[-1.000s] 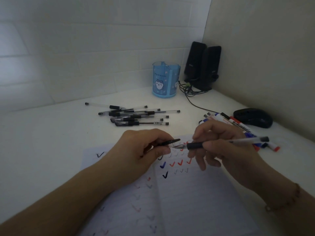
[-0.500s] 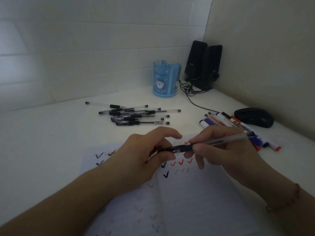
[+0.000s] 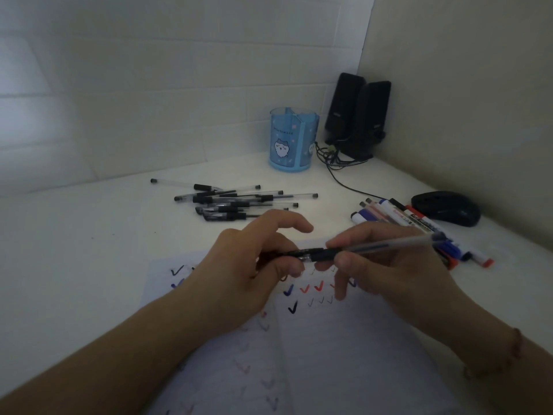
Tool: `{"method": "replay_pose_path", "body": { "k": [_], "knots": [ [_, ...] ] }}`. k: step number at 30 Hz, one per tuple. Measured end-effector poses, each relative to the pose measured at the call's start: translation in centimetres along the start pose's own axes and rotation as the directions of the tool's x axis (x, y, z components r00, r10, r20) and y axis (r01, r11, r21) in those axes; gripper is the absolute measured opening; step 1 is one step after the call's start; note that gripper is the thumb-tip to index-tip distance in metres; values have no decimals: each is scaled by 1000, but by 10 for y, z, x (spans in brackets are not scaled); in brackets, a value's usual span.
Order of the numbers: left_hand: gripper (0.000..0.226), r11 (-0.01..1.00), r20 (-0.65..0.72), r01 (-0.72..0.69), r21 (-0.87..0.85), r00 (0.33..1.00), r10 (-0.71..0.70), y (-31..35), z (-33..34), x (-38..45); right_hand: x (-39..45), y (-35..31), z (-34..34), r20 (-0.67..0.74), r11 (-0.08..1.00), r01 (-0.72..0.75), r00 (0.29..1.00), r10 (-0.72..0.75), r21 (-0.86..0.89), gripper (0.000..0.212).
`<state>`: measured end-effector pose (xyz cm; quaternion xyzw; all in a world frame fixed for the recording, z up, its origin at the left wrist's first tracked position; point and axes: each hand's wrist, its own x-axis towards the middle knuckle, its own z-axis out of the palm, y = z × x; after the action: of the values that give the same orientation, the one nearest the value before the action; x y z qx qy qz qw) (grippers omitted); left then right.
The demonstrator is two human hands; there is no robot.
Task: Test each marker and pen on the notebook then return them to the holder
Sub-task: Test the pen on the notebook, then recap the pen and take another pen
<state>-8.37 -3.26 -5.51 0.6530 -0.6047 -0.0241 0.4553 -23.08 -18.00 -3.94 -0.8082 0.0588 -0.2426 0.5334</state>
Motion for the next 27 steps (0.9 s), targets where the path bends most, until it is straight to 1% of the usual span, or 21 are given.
{"method": "replay_pose_path", "body": {
  "k": [2,3,4,5,7,9,10,11,12,13,15,17,18,20,22,25,27],
  "knots": [
    [35,999,23,33,25,999,-33,6,1,2,3,2,-2,-50,1000,30,998,-30,-4,18],
    [39,997,51,59,48,997,-61,7,1,3,4,2,-5,-79,999,45,996,-44,4,19],
    [49,991,80,86,100,992,-94,7,1,3,5,4,-9,-106,998,61,993,-61,-2,25],
    [58,978,88,90,186,990,-108,3,1,3,6,4,-13,-127,996,80,988,-84,-34,31],
    [64,917,38,59,394,996,-80,-9,-2,3,8,2,-27,-204,984,79,973,-112,-162,36],
    [60,852,-31,105,513,994,-104,-23,-6,5,8,1,-44,-344,935,-32,934,-99,-354,27],
    [58,821,-60,149,551,988,-140,-30,-7,6,8,4,-55,-406,863,-120,908,-104,-491,23],
    [57,788,-86,197,583,980,-181,-34,-9,6,8,8,-65,-452,756,-225,886,-104,-615,23],
    [57,756,-106,242,608,969,-225,-38,-10,7,8,12,-73,-484,649,-315,870,-93,-692,26],
    [57,729,-120,276,626,958,-259,-41,-11,8,9,16,-78,-503,578,-379,862,-63,-723,30],
    [53,701,-128,329,633,937,-324,-43,-12,9,11,24,-83,-517,491,-462,856,27,-739,31],
    [44,689,-131,371,623,918,-375,-45,-11,10,14,29,-81,-518,386,-516,849,109,-765,27],
    [41,686,-142,385,617,912,-384,-46,-11,11,15,31,-80,-514,350,-527,847,137,-774,26],
    [38,676,-178,414,610,902,-393,-49,-11,11,15,34,-80,-513,323,-539,842,167,-778,27],
    [38,644,-213,465,607,876,-432,-52,-13,12,16,35,-80,-505,323,-540,842,192,-777,28],
    [38,586,-272,531,612,837,-474,-57,-16,13,15,34,-80,-493,360,-531,847,199,-767,26],
    [33,546,-307,555,628,821,-482,-59,-21,12,14,36,-81,-485,389,-523,851,200,-758,26]
  ]
}}
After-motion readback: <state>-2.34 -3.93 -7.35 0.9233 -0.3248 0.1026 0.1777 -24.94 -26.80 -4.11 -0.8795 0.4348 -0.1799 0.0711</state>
